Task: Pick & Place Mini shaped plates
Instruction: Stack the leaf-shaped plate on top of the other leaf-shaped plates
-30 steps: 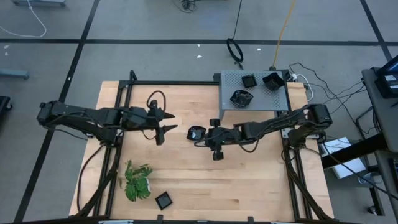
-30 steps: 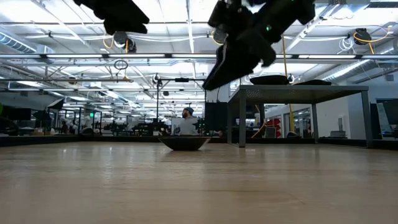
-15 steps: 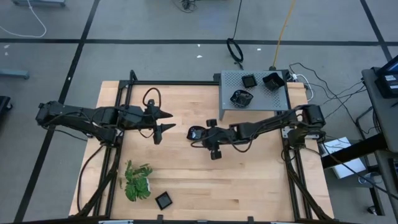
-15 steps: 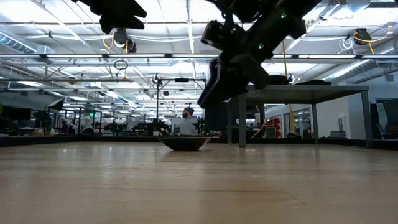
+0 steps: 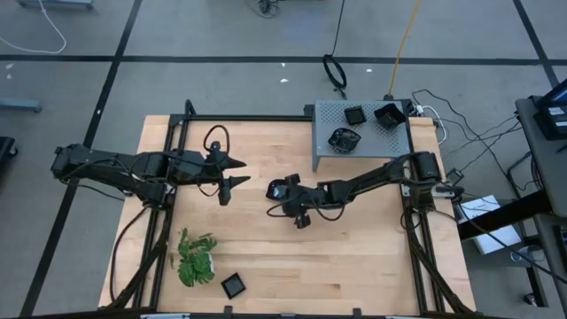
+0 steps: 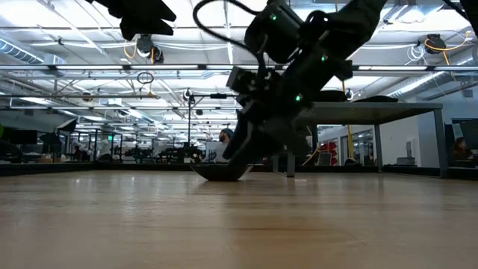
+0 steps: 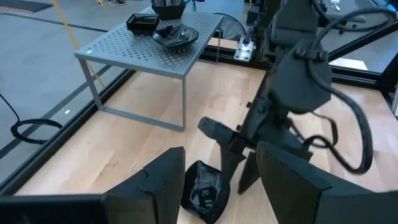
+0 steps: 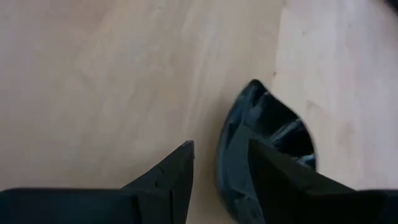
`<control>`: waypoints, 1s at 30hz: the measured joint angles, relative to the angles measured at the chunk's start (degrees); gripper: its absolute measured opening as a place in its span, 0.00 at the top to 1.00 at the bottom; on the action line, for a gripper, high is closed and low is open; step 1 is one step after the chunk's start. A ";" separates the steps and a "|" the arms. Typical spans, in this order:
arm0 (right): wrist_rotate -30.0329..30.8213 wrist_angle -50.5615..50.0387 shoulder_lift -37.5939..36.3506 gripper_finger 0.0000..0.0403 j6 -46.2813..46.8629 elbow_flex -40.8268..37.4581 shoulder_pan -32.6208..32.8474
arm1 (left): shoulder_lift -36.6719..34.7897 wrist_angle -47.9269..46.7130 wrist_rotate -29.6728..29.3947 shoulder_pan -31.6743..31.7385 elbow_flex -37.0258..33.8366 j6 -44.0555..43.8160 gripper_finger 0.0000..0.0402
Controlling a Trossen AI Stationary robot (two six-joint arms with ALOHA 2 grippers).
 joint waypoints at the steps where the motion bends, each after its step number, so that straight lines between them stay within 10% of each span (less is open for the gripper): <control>1: 1.30 0.86 0.56 0.65 -1.05 0.02 0.00 | 0.00 -0.01 0.00 0.00 0.00 -0.01 0.49; 18: 7.91 1.50 3.16 0.67 10.21 0.07 -0.66 | 0.00 0.00 0.00 0.00 0.00 -0.06 0.49; 30: 7.01 0.86 2.66 0.98 18.11 0.07 -0.59 | 0.00 0.00 0.00 0.00 0.00 -0.08 0.49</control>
